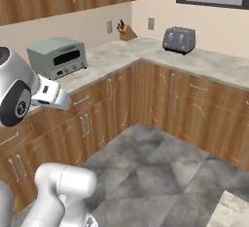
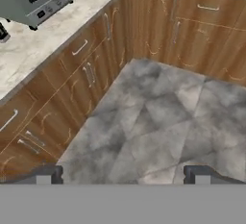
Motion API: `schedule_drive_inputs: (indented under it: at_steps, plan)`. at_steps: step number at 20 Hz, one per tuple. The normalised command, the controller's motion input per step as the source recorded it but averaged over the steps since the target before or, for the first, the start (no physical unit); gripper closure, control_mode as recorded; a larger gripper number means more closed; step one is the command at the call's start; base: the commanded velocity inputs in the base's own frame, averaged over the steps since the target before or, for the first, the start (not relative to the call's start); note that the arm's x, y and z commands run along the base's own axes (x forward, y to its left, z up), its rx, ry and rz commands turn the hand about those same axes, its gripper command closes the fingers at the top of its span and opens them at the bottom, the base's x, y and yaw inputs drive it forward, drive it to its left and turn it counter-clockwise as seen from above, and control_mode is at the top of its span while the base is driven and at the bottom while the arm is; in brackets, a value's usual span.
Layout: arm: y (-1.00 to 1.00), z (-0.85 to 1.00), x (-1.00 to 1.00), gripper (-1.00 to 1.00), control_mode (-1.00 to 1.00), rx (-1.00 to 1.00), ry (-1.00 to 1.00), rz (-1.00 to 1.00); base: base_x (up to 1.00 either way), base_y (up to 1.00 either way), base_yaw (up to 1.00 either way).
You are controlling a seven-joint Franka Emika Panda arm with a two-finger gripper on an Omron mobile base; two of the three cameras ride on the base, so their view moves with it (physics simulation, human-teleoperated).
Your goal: Move the drinks to the dining counter.
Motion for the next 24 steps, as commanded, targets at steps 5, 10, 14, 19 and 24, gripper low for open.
schedule_drive_inputs:
  at_steps: [5,10,14,19,24]
  plan:
    - [0.00,0.00,0.00,-1.00,1.00,0.00,0.00,0.00,0.10,0.00,0.97]
    - [0.00,0.00,0.00,-1.00,1.00,0.00,0.00,0.00,0.20,-0.06,0.59]
    - [0.00,0.00,0.00,-1.00,1.00,0.00,0.00,0.00,0.46,-0.37,0.14]
    - [0.00,0.00,0.00,-1.00,1.00,0.00,0.00,0.00,0.99,-0.71,0.44]
    - [0.00,0.00,0.00,-1.00,1.00,0.00,0.00,0.00,1.00,-0.42,0.43]
